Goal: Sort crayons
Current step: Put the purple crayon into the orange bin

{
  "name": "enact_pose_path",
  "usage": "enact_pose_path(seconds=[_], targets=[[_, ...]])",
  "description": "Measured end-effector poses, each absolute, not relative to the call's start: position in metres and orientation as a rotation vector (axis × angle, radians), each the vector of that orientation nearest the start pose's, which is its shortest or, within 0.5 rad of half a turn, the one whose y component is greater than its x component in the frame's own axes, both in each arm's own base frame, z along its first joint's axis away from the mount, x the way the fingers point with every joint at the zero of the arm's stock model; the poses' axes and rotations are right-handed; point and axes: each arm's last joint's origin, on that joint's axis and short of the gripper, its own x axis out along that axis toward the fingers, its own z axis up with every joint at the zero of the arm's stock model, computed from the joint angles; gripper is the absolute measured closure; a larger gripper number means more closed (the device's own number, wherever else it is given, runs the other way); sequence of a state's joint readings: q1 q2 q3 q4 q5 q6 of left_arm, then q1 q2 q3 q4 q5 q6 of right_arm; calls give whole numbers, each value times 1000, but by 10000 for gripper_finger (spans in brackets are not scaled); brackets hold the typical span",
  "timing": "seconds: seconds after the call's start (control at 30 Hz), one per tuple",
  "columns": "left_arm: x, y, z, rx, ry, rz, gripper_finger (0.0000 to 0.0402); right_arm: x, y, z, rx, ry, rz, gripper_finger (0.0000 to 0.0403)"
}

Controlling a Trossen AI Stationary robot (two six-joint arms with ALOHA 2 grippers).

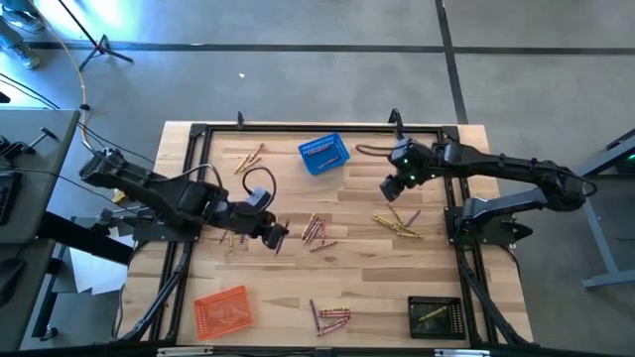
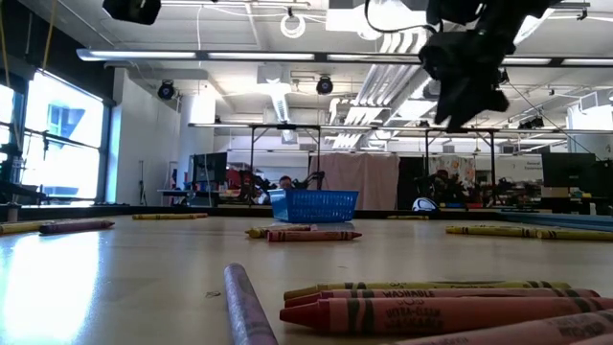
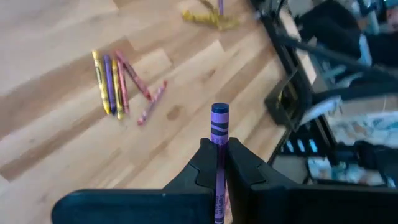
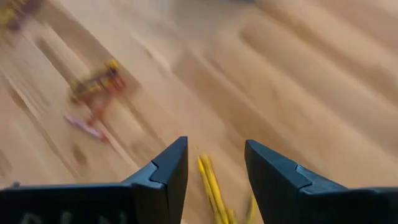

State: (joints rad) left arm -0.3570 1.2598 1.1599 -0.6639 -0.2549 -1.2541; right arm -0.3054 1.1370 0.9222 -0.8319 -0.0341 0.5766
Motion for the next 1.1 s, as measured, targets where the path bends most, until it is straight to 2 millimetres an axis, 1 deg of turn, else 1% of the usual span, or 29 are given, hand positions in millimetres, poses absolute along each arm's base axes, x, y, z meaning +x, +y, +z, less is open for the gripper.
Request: enact_pose_path(seconds=[0.1, 0.2, 0.43, 0.57, 0.67, 0.8, 0.93, 1.1], targets=[[242, -93, 323, -1003, 752, 277, 401, 196, -54, 260, 726, 1019, -559, 259], [237, -106, 322, -1057, 835, 216, 401, 195, -50, 256, 721, 1045, -550, 259], [217, -148, 318, -1264, 950, 221, 402, 198, -52, 256, 672, 1025, -518, 259], [203, -174, 306, -1321, 1070, 296, 402, 200, -56, 258, 651, 992, -507, 259], [193, -188, 289, -1312, 1207, 431, 402, 201, -59, 259, 636, 968, -505, 259], [186, -203, 268, -1295, 1367, 583, 401, 202, -63, 260, 640, 944, -511, 259], [187, -216, 253, -1261, 1441, 627, 397, 201, -64, 260, 645, 942, -519, 259], [190, -224, 238, -1227, 1461, 670, 380, 201, -65, 260, 641, 942, -523, 259]])
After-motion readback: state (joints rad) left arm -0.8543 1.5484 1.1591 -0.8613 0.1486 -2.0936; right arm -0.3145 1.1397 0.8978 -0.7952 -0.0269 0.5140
